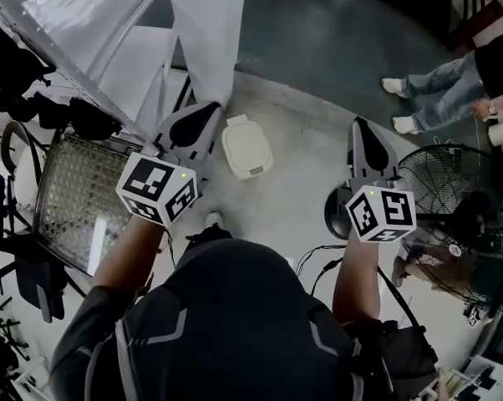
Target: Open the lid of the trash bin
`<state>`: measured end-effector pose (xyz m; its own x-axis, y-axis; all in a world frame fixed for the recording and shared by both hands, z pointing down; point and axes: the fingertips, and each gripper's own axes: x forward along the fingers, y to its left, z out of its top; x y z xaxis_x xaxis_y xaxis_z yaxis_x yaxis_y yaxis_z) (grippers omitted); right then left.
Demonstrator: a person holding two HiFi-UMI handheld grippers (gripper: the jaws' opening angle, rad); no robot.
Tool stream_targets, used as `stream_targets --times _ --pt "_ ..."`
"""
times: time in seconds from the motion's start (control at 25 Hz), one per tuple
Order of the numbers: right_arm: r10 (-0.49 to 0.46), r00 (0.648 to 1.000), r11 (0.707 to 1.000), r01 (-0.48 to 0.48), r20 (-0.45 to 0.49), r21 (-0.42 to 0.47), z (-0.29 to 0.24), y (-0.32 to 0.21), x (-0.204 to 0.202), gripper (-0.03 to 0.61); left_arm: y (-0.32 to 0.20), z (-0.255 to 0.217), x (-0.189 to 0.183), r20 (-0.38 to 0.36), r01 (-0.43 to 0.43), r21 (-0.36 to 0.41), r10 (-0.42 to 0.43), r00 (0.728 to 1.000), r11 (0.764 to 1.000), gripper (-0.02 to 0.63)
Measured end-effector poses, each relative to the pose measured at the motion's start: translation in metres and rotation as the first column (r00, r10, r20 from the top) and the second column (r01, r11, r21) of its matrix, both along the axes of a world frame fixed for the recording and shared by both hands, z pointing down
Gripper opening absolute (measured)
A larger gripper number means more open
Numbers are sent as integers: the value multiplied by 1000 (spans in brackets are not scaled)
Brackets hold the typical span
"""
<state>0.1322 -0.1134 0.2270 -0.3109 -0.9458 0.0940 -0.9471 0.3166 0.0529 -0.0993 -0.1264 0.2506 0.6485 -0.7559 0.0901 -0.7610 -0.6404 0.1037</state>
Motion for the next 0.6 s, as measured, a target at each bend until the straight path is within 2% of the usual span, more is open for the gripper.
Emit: stream_targets --times 0.32,0.48,0.6 --pt "-21 999 999 19 -38 -43 13 -47 -26 26 -46 27 -21 -21 5 -54 -6 1000 999 9" --pt "-61 997 997 59 -36 -56 27 -67 -25 26 -55 42 -18 -19 42 -82 -43 999 996 9" --pt "-102 994 991 99 -38 -92 50 -82 -22 28 -58 56 -10 -14 66 -136 -69 998 988 9"
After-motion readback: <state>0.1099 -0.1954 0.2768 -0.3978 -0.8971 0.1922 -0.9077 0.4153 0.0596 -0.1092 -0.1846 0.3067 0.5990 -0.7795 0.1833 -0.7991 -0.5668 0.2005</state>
